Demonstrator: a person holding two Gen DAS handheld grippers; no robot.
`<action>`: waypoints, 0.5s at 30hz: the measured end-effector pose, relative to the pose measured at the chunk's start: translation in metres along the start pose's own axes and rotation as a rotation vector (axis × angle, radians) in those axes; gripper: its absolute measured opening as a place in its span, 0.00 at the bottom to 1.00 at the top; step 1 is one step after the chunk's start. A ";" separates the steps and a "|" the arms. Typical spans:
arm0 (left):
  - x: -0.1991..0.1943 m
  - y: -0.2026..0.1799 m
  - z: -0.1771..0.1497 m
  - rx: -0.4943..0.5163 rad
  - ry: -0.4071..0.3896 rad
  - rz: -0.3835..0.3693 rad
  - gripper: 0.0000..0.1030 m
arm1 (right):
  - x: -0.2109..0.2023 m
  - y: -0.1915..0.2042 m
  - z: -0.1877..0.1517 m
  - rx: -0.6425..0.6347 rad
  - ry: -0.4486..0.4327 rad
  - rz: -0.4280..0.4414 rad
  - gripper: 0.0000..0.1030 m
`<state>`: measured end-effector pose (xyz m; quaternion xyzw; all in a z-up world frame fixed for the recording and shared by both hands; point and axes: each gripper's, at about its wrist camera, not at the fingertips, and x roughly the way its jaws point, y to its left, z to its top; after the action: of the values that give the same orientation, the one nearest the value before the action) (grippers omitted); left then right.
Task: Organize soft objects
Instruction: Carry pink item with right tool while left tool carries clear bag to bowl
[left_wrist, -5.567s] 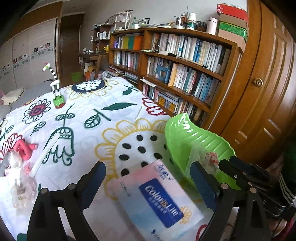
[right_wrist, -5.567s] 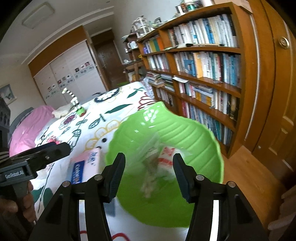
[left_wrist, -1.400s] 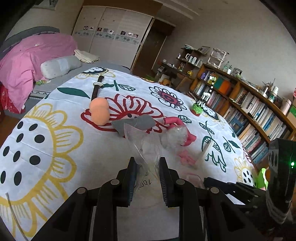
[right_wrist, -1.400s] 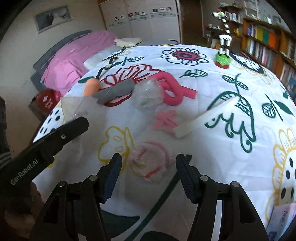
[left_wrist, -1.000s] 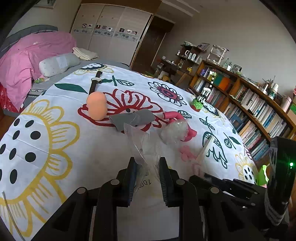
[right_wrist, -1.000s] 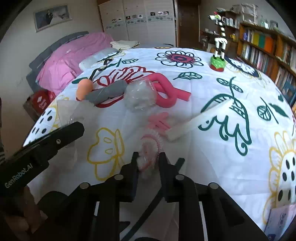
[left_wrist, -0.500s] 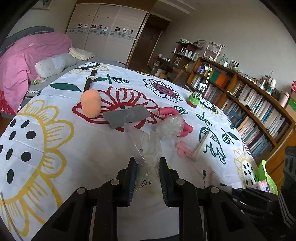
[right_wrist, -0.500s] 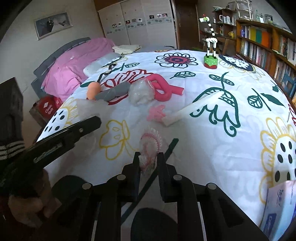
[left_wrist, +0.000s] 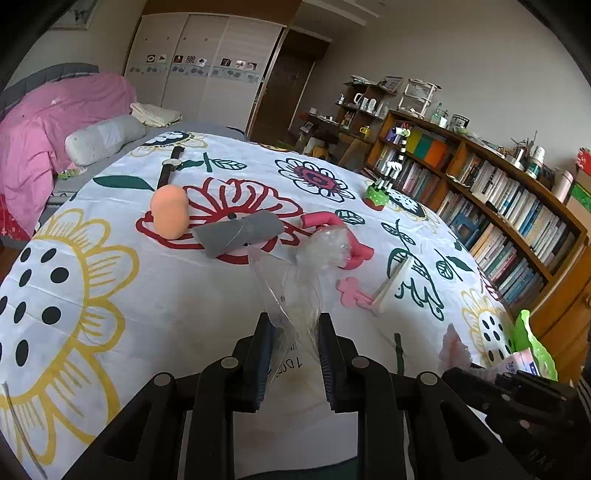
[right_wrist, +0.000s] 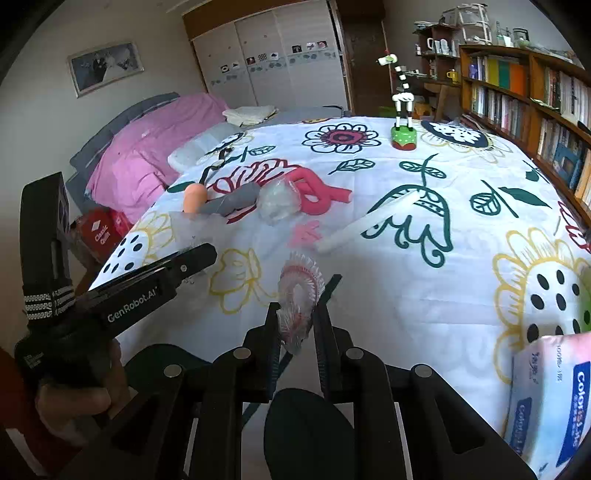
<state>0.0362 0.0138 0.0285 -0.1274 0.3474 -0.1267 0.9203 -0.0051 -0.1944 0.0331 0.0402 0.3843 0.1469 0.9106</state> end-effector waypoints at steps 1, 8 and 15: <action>-0.001 -0.002 0.000 0.005 -0.002 0.001 0.25 | -0.002 -0.001 0.000 0.003 -0.003 0.000 0.17; -0.007 -0.014 -0.001 0.030 -0.013 0.008 0.25 | -0.010 -0.007 -0.004 0.017 -0.010 0.002 0.17; -0.011 -0.027 -0.006 0.056 -0.010 0.001 0.25 | -0.023 -0.012 -0.007 0.029 -0.035 0.006 0.17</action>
<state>0.0206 -0.0091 0.0393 -0.1022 0.3393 -0.1353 0.9253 -0.0222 -0.2132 0.0417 0.0572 0.3703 0.1432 0.9160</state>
